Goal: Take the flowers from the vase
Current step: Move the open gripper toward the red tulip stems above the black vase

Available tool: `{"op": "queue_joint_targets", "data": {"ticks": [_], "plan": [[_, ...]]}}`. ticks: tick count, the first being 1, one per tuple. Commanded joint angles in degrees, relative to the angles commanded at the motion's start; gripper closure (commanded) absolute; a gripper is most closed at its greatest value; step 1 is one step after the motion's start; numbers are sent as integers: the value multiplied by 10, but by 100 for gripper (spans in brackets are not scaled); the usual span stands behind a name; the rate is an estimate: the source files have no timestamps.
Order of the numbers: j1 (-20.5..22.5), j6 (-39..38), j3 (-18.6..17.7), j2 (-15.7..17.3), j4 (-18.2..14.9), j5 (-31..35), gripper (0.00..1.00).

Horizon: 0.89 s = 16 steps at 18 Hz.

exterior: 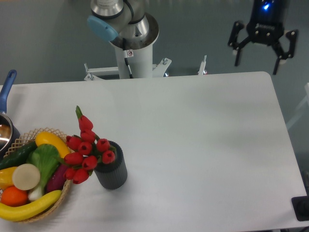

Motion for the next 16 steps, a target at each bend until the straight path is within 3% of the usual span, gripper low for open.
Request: {"op": "queue_joint_targets", "data": {"ticks": [5, 8, 12, 16], "plan": [[-61, -99, -48, -12, 101, -1, 0], [-93, -150, -54, -33, 156, 0, 0], [-138, -168, -55, -61, 193, 0, 0], [-178, -167, -57, -76, 200, -2, 0]]}}
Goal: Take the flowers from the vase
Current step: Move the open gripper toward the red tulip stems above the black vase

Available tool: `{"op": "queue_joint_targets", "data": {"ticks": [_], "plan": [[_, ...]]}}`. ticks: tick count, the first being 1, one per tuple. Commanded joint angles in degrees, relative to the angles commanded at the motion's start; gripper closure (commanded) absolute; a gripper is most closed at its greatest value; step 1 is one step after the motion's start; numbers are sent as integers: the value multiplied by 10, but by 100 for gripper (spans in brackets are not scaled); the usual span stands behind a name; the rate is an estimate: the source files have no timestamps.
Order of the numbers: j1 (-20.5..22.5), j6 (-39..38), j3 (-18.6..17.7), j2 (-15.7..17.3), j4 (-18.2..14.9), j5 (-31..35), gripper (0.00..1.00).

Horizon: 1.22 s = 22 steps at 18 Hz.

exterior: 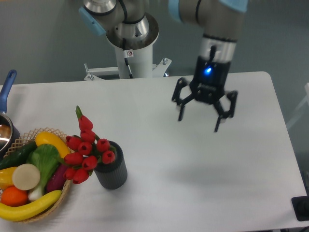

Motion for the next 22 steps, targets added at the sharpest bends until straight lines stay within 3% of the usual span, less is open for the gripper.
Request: {"op": "queue_joint_targets", "data": {"ticks": [3, 9, 13, 15, 17, 22], "plan": [[-28, 3, -14, -13, 2, -14, 0], [-41, 10, -61, 9, 6, -46, 0], [-69, 16, -67, 4, 11, -49, 0], [-87, 46, -76, -9, 39, -80, 0], [-88, 50, -79, -11, 41, -119, 0], [-89, 102, -83, -21, 43, -121, 0]]}}
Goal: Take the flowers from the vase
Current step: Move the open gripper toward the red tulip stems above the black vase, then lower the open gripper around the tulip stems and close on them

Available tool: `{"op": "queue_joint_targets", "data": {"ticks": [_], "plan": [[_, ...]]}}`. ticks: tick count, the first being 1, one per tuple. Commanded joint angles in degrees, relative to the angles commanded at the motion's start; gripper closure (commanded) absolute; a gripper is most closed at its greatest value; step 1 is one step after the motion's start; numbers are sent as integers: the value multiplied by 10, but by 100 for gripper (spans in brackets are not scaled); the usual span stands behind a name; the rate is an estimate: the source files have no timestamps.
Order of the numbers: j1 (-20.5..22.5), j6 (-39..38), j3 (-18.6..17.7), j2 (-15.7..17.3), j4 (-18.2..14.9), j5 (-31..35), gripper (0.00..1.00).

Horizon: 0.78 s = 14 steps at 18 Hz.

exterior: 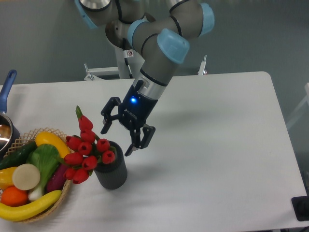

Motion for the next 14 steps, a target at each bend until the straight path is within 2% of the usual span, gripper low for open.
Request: {"op": "queue_joint_targets", "data": {"ticks": [4, 14], "plan": [[-1, 1, -3, 0, -1, -2, 0], [-16, -5, 11, -26, 2, -4, 0]]}}
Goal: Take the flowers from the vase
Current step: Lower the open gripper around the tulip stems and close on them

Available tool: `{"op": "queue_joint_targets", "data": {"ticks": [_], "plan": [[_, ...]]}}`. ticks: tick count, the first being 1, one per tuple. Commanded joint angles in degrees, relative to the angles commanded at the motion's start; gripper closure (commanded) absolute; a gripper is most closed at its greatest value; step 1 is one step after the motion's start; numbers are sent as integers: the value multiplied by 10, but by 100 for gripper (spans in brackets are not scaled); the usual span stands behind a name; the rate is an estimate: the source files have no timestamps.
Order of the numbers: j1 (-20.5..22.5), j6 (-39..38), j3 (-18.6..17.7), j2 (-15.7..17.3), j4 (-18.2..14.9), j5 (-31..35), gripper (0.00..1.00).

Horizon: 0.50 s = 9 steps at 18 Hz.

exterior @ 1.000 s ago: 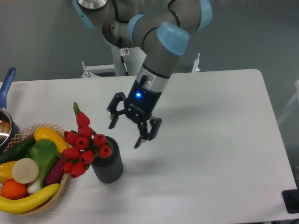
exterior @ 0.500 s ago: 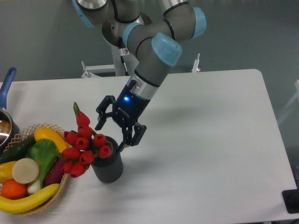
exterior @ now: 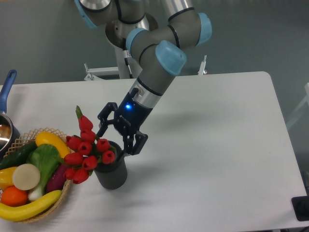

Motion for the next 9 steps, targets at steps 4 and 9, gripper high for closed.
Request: {"op": "queue_joint_targets", "data": {"ticks": [4, 9], "plan": [[-3, -15, 4, -4, 1, 0, 0], [-13, -15, 10, -14, 2, -1, 0]]}}
